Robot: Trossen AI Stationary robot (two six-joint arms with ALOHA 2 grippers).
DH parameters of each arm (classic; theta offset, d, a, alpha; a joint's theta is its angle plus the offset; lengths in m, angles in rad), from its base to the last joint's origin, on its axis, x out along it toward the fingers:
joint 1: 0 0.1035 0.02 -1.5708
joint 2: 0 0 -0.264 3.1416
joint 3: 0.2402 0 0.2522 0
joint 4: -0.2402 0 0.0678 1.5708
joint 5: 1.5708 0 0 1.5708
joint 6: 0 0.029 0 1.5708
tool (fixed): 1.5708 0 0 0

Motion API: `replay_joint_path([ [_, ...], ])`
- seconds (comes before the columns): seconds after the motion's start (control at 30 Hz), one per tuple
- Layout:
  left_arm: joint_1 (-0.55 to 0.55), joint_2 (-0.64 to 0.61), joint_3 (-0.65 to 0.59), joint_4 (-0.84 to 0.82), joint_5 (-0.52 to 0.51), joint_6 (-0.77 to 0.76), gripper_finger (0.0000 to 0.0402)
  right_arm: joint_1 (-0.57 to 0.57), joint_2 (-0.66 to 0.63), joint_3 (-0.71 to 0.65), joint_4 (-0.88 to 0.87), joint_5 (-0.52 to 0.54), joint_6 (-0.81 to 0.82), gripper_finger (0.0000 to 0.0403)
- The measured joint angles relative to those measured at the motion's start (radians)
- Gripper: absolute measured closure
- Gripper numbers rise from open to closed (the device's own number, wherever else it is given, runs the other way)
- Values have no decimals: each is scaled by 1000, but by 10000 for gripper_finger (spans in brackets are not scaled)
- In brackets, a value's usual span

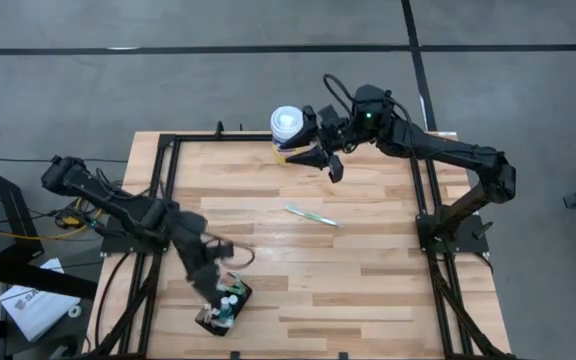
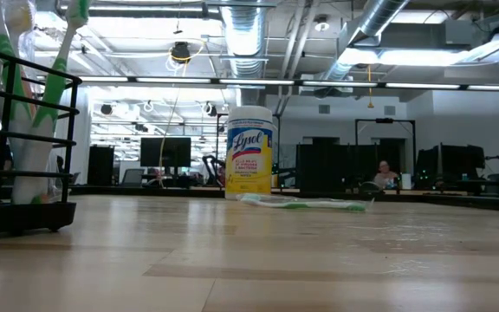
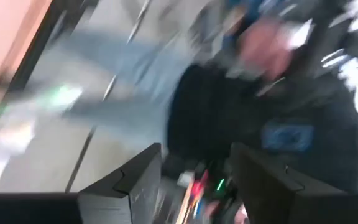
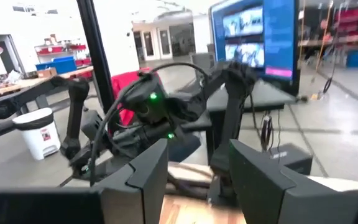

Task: Pick & Place toothbrushing station
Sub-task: Put the green toothbrush into the black wire organizer bin

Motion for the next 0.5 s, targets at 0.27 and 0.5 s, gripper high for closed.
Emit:
replay_joint_path([
  [0.27, 227, -120, 1, 168, -179, 172, 247, -52, 0, 43, 61, -10, 27, 244],
  [0.5, 525, -169, 1, 189, -388, 728, 256, -96, -1, 112, 61, -27, 72, 244],
])
